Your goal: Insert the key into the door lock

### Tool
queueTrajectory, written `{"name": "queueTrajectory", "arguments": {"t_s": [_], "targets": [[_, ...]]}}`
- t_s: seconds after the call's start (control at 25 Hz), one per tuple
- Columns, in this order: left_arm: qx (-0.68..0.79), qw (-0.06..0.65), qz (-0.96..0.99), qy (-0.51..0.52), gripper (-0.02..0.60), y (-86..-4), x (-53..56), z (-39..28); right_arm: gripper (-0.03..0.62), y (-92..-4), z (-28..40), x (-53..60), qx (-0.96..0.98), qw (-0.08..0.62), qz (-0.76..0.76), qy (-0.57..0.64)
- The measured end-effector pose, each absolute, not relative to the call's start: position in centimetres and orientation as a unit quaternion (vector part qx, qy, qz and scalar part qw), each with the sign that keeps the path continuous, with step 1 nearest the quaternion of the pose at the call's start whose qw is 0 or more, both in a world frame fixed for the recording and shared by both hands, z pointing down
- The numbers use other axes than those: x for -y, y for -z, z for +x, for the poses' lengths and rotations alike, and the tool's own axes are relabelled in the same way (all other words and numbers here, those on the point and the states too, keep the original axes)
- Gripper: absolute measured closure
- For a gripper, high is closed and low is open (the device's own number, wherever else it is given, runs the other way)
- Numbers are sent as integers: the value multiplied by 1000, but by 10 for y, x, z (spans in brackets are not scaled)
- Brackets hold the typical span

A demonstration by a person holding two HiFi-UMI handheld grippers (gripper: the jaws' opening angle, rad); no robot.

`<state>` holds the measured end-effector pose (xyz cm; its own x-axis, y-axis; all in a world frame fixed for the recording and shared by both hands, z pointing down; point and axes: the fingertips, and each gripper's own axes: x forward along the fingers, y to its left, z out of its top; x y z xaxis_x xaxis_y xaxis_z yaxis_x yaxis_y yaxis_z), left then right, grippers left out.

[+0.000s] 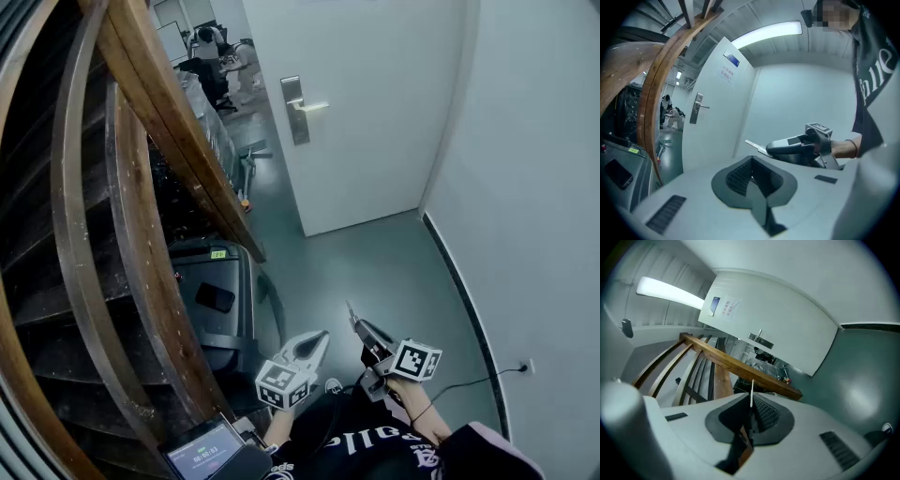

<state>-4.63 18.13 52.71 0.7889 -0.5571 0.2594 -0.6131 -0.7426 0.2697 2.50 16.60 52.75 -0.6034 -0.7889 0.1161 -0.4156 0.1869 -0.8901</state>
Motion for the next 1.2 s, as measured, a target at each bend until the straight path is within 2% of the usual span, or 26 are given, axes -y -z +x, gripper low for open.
{"name": "queueTrajectory", "arguments": {"t_s": [0.52, 0.96, 1.2], "targets": [[343, 185, 919, -69, 577, -531, -100, -64, 557, -527, 15, -88, -746, 194, -390, 504], [368, 177, 911, -64, 577, -516, 53, -39, 559, -521, 40, 72, -759, 201, -354, 507], [387, 159, 907, -54, 577, -502, 132, -14, 559, -514, 57, 152, -775, 180, -338, 503]]}}
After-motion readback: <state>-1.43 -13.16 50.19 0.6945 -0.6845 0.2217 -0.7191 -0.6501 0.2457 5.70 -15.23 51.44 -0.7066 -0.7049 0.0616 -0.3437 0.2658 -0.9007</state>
